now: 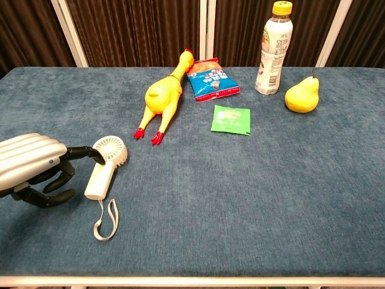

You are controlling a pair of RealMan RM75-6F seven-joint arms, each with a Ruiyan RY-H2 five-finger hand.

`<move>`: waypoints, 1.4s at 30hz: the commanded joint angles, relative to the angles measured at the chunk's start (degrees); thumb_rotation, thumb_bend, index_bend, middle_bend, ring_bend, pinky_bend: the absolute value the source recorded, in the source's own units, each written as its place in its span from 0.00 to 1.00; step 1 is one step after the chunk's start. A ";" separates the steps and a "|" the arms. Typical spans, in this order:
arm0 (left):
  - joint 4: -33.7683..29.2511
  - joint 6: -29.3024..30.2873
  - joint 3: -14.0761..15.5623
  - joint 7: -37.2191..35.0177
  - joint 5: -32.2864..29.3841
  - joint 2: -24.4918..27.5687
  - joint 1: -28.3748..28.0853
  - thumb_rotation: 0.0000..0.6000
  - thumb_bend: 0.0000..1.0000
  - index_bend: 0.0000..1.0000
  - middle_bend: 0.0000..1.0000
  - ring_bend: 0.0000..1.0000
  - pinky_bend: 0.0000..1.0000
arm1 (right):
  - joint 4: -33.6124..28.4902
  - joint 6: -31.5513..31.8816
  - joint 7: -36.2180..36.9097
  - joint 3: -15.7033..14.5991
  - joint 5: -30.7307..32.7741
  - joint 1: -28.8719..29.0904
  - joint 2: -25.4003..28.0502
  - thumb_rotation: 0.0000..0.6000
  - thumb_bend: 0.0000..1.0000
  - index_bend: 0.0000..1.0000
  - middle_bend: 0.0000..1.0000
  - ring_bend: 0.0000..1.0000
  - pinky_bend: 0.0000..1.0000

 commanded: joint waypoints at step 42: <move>-1.87 18.23 -3.93 9.68 -0.92 6.27 6.74 1.00 0.41 0.24 0.79 0.82 0.78 | 0.52 1.32 1.87 -0.45 -2.02 -0.31 -0.08 1.00 0.30 0.00 0.00 0.00 0.00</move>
